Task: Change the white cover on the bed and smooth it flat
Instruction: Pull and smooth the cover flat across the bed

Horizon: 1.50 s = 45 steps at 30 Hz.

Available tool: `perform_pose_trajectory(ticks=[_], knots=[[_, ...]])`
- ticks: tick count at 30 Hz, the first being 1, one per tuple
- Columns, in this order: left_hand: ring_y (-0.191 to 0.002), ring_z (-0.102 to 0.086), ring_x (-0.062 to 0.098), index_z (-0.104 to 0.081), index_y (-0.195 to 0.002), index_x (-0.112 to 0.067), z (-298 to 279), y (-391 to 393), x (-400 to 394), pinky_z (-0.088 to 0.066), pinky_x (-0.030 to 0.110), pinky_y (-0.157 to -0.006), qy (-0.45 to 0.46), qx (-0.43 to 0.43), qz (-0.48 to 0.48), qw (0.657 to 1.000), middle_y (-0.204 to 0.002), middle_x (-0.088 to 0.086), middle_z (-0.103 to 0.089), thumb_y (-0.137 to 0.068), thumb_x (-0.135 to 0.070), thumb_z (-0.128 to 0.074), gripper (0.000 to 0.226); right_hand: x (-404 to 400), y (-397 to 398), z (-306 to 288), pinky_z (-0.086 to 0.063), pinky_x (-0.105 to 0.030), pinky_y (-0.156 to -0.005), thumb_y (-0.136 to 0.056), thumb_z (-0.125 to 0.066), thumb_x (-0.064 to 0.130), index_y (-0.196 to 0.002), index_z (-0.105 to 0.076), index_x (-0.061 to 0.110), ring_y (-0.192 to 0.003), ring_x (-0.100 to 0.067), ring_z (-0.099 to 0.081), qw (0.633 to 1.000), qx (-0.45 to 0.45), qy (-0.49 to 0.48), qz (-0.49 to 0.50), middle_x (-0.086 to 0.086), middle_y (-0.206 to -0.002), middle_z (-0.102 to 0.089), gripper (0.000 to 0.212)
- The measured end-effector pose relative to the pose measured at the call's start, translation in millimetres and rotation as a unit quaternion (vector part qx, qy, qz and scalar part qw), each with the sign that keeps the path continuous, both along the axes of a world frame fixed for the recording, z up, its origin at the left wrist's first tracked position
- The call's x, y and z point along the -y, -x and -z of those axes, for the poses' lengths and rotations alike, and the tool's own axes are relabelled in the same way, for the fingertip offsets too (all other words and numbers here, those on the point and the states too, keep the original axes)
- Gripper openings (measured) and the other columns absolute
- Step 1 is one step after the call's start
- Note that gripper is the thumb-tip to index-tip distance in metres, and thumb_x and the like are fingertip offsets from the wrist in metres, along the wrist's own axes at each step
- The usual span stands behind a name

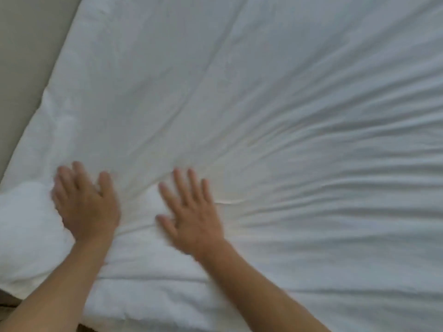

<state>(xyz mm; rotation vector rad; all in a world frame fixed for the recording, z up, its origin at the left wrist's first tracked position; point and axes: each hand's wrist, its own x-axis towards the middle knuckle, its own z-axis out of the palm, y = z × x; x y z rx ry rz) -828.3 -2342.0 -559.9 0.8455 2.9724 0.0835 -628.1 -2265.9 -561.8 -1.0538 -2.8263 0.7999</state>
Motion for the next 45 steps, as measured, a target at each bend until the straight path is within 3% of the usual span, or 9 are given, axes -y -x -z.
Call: perform_pose_trajectory(ticks=[7,13,17,21,27,32,35,38,45], knots=[[-0.135,-0.027,0.048,-0.029,-0.145,-0.007,-12.5,16.0,26.6,-0.019,0.062,-0.112,0.016,-0.003,-0.107,0.994,-0.152,0.024,-0.027,-0.097,-0.045,-0.022,0.061,26.9,29.7,-29.3,0.005,-0.038,-0.119,-0.101,-0.029,0.052,-0.152,-0.026,0.027,-0.148,-0.02,-0.001,0.954,0.003,0.128,-0.271,-0.002,-0.161,-0.012,0.056],[-0.128,-0.037,0.052,-0.033,-0.143,-0.021,27.8,31.1,13.2,-0.033,0.066,-0.102,-0.02,0.036,-0.186,0.982,-0.141,0.027,-0.036,-0.095,-0.048,-0.021,0.056,-33.2,-137.3,-26.2,-0.013,-0.043,-0.118,-0.094,-0.044,0.046,-0.142,-0.045,0.025,-0.144,-0.028,-0.025,0.997,-0.014,0.01,0.08,-0.009,-0.153,-0.036,0.052],[-0.144,-0.02,0.039,-0.029,-0.148,-0.004,-25.7,-110.0,-86.7,-0.009,0.048,-0.119,-0.162,-0.007,0.075,0.984,-0.154,0.029,-0.02,-0.099,-0.034,-0.034,0.057,-66.5,-304.5,-18.4,-0.019,-0.05,-0.112,-0.098,-0.028,0.045,-0.146,-0.036,0.018,-0.14,-0.033,-0.029,0.94,0.164,-0.023,0.297,-0.011,-0.155,-0.027,0.056],[-0.143,-0.025,0.04,-0.037,-0.147,-0.01,-22.4,-256.3,-92.4,-0.015,0.053,-0.117,-0.072,0.058,0.43,0.898,-0.154,0.025,-0.025,-0.097,-0.037,-0.04,0.056,-8.7,-360.3,-14.5,-0.013,-0.048,-0.115,-0.1,-0.021,0.043,-0.148,-0.028,0.011,-0.145,-0.032,-0.018,0.964,0.192,-0.002,0.185,-0.018,-0.155,-0.025,0.057],[-0.141,-0.028,0.041,-0.013,-0.152,-0.005,-22.8,-369.3,22.5,-0.024,0.06,-0.11,0.136,0.164,0.464,0.86,-0.154,0.027,-0.023,-0.1,-0.044,-0.02,0.066,57.9,-397.6,-36.9,-0.017,-0.046,-0.111,-0.085,-0.042,0.051,-0.14,-0.045,0.018,-0.14,-0.029,-0.029,0.975,0.204,0.07,-0.053,-0.014,-0.148,-0.037,0.064],[-0.143,-0.018,0.041,0.004,-0.155,-0.012,-91.7,-426.0,60.6,-0.023,0.058,-0.108,0.311,0.237,0.342,0.854,-0.158,0.026,-0.005,-0.093,-0.031,-0.033,0.074,43.6,-436.0,-126.1,-0.056,-0.028,-0.079,-0.084,-0.025,0.055,-0.097,-0.074,0.039,-0.099,-0.012,-0.069,0.949,0.256,0.176,-0.057,0.004,-0.114,-0.07,0.053],[-0.148,-0.007,0.034,-0.002,-0.155,-0.016,-157.4,-462.6,50.2,-0.012,0.048,-0.117,0.436,0.222,0.388,0.781,-0.161,0.019,0.0,-0.103,-0.029,-0.026,0.059,20.9,-469.6,-203.8,-0.036,-0.035,-0.109,-0.089,0.016,0.06,-0.139,-0.049,0.021,-0.139,-0.025,-0.037,0.959,0.217,0.18,0.041,-0.01,-0.152,-0.037,0.091],[-0.143,-0.023,0.031,-0.014,-0.154,-0.014,-212.1,-496.2,24.2,-0.019,0.043,-0.116,0.398,0.208,0.424,0.787,-0.157,0.016,-0.021,-0.102,-0.026,-0.03,0.056,6.1,-497.8,-261.8,-0.012,-0.038,-0.119,-0.09,0.007,0.064,-0.152,-0.021,0.015,-0.148,-0.025,-0.009,0.94,0.224,0.235,0.107,-0.011,-0.161,-0.009,0.084],[-0.122,-0.048,0.031,-0.042,-0.138,-0.012,-301.8,-541.8,-33.4,-0.042,0.039,-0.097,0.299,0.26,0.453,0.799,-0.135,0.012,-0.051,-0.097,-0.025,-0.039,0.043,-0.8,-532.0,-334.7,-0.04,-0.035,-0.097,-0.102,-0.036,0.035,-0.141,-0.044,0.013,-0.125,-0.028,-0.049,0.896,0.209,0.273,0.28,-0.011,-0.138,-0.053,0.046]])
